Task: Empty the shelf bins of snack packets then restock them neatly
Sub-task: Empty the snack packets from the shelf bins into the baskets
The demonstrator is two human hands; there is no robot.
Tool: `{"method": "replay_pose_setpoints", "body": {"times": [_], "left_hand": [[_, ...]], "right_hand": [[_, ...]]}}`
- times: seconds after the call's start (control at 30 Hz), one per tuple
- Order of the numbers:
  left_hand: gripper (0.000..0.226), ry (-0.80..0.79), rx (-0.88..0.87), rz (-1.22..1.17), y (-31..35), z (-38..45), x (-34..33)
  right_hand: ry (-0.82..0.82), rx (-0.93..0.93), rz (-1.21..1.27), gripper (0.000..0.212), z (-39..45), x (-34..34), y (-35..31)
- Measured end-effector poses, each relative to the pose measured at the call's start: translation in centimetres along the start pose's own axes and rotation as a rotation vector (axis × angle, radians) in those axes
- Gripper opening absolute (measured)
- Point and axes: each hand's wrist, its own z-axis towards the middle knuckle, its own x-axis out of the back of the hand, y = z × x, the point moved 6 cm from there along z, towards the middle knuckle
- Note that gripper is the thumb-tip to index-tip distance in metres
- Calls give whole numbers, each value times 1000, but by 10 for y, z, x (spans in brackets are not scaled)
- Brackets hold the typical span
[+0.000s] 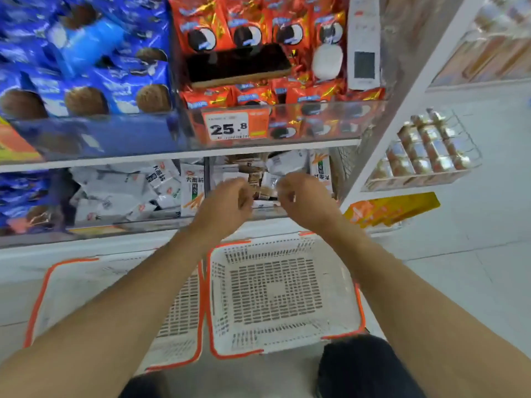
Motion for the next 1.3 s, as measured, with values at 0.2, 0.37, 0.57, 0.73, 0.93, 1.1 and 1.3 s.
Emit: {"method": "replay_pose_setpoints", "body": {"times": [0.2, 0.37, 0.57, 0.73, 0.93, 1.1, 1.3], "left_hand": [[85, -47, -97, 445, -49, 80, -62], [90, -116, -153, 473, -64, 107, -72], [91, -43, -223, 505, -52, 99, -66], [67, 107, -252, 408, -52, 81, -61], [59, -92, -150, 466, -66, 85, -67], [44, -168, -129, 562, -59, 85, -72], [36, -169, -129, 557, -71, 88, -79]], "right_hand": [[-2, 43, 13, 40, 41, -21, 74], [-30, -32, -214, 69, 50, -49, 110], [173, 74, 19, 47, 51, -53, 121], [216, 140, 40, 38, 61, -50, 115], [106, 306, 11, 39, 76, -55, 89], [17, 340, -52, 32, 79, -65, 76], [22, 306, -125, 41, 87, -80, 68]]}}
